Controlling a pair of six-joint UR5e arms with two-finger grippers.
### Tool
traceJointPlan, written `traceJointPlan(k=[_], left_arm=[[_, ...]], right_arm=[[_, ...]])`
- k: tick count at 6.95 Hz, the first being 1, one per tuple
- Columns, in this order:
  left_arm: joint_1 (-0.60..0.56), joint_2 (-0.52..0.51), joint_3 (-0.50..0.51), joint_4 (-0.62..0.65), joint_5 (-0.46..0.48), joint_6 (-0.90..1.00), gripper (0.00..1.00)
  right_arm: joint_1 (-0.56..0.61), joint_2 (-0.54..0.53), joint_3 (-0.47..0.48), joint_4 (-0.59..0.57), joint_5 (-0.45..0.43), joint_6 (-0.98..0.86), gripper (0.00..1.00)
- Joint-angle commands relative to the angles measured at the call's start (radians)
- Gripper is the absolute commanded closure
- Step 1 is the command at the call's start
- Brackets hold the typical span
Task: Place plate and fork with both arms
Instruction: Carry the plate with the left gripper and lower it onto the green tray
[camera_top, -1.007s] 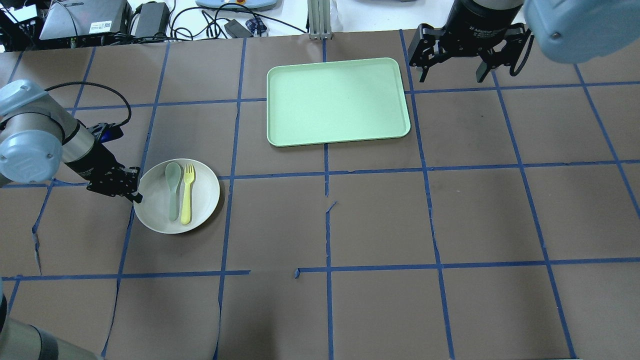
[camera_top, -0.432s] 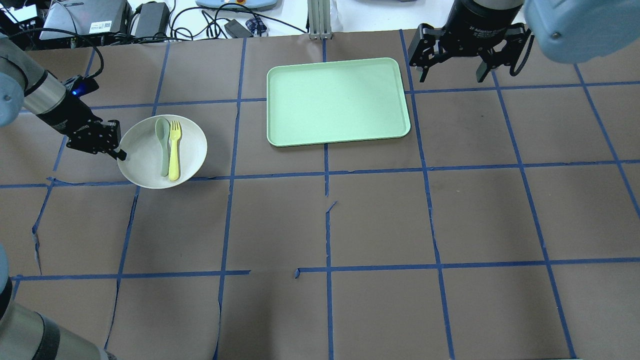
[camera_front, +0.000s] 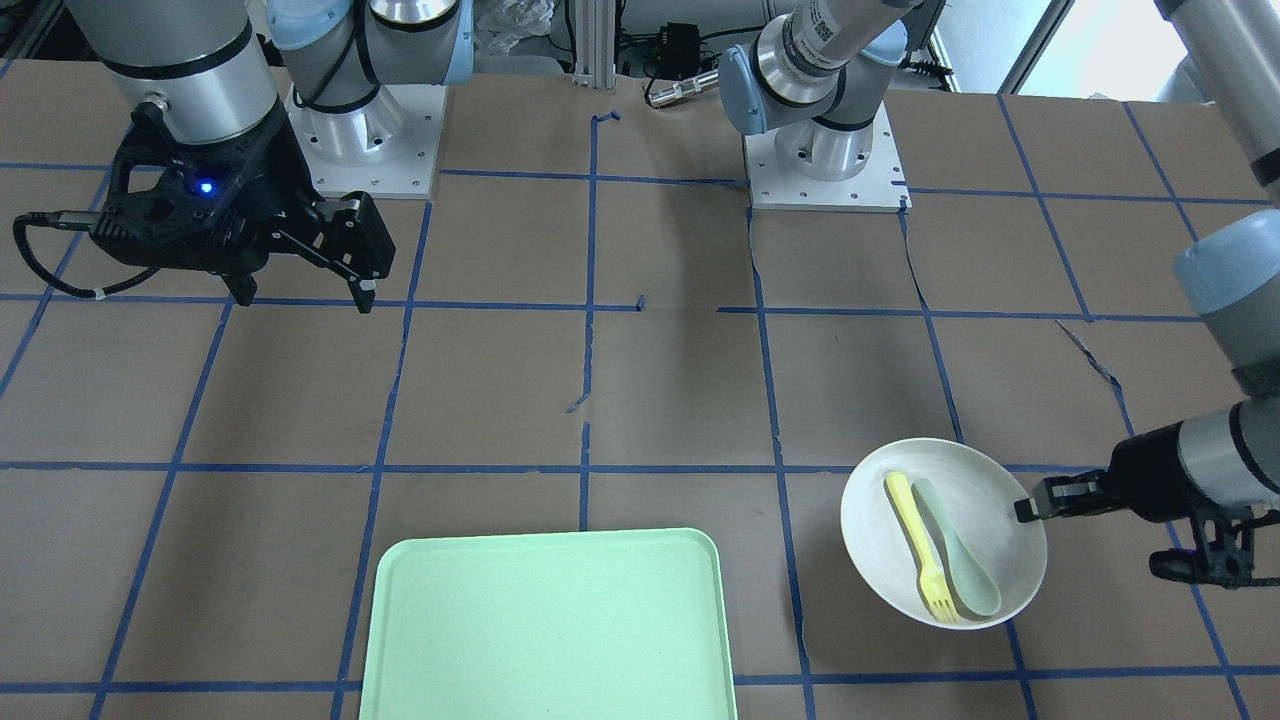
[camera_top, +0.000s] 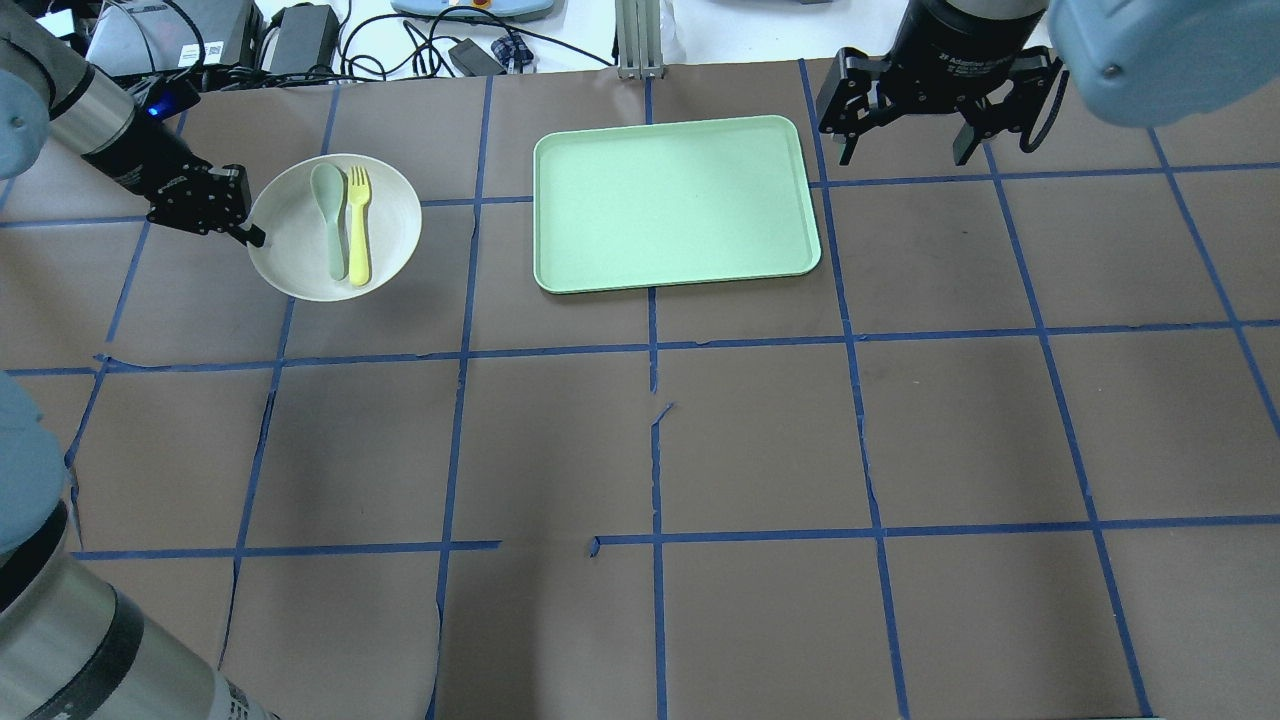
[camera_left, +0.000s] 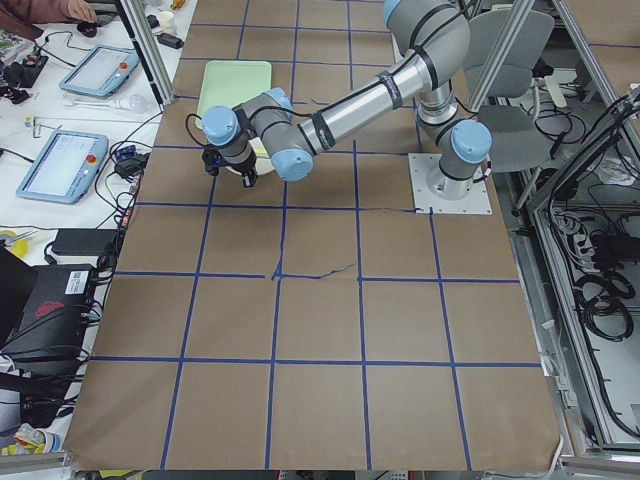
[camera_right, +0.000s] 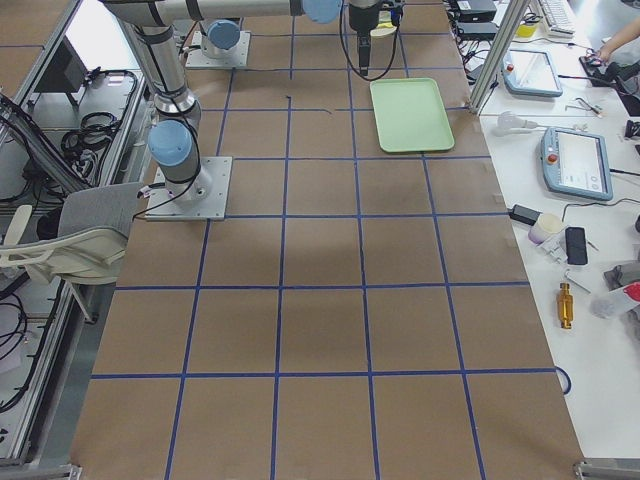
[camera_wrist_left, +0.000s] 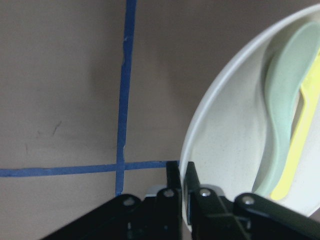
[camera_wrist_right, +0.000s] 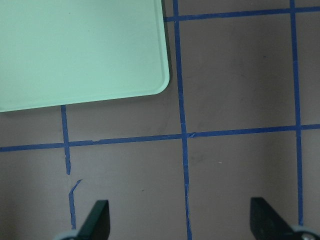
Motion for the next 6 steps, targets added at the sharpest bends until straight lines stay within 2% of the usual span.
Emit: traceJointPlan(k=[1,2,3,4,5,6], left_arm=[[-0.144,-0.118,0.108,0.070,-0.023,-0.122,1.00],[-0.191,-0.183,0.195,0.070,-0.090,-0.186,1.00],[-0.246,-0.227,0.275,0.070,-0.102,-0.265,1.00],[-0.307,-0.258,0.303,0.070,-0.134,-0.356,1.00],[-0.337,-0.283,0.305,0.124,-0.252,-0.439,1.00],[-0.348,-0.294,0.305,0.135,-0.258,-0.443,1.00]], right_arm=[[0.000,0.000,0.000,0.000,0.000,0.000,0.00],[0.000,0.000,0.002,0.000,0.000,-0.002,0.00],[0.000,0.000,0.002,0.000,0.000,0.000,0.00],[0.000,0.000,0.002,0.000,0.000,0.000,0.00],[0.000,0.000,0.002,0.002,0.000,0.000,0.00],[0.000,0.000,0.002,0.000,0.000,0.000,0.00]])
